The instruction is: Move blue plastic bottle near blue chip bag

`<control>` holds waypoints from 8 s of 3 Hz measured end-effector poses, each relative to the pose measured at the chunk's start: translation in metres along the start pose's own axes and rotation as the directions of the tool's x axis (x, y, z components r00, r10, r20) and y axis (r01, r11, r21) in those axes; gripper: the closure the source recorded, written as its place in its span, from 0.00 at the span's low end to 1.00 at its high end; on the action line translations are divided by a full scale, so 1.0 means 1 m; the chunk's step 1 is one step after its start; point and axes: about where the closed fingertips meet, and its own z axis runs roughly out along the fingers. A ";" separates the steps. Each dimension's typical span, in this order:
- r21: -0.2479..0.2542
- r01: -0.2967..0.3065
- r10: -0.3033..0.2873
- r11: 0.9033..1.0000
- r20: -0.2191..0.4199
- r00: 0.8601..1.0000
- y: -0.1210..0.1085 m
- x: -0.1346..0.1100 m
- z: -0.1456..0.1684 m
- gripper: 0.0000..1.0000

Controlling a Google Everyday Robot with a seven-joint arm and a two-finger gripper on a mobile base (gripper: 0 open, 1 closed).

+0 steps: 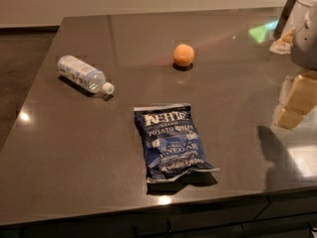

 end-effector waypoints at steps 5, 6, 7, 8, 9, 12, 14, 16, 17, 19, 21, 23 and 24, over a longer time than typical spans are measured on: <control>0.012 -0.106 0.105 0.994 0.026 0.994 -0.056 -0.120 0.062 0.00; 0.012 -0.161 0.160 0.987 0.067 0.985 -0.070 -0.151 0.076 0.00; 0.001 -0.209 0.208 0.978 0.078 0.975 -0.079 -0.182 0.094 0.00; -0.040 -0.239 0.241 0.970 0.078 0.967 -0.083 -0.242 0.127 0.00; -0.040 -0.239 0.241 0.970 0.078 0.967 -0.083 -0.242 0.127 0.00; -0.096 -0.184 0.190 0.978 0.059 0.980 -0.063 -0.317 0.164 0.00; -0.171 -0.209 0.223 0.963 0.069 0.972 -0.054 -0.363 0.197 0.00; -0.205 -0.211 0.228 0.956 0.066 0.971 -0.048 -0.403 0.218 0.00; -0.213 -0.213 0.228 0.953 0.046 0.973 -0.047 -0.412 0.231 0.00; -0.201 -0.214 0.226 0.956 0.035 0.974 -0.047 -0.416 0.228 0.42; -0.154 -0.217 0.224 0.964 0.030 0.974 -0.052 -0.402 0.200 0.88; -0.097 -0.278 0.279 0.955 -0.013 0.960 -0.053 -0.357 0.160 1.00; -0.115 -0.311 0.308 0.943 -0.039 0.950 -0.041 -0.334 0.159 1.00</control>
Offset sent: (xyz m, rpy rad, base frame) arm 0.0344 0.0401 -0.0084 -0.0312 0.0598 -0.0029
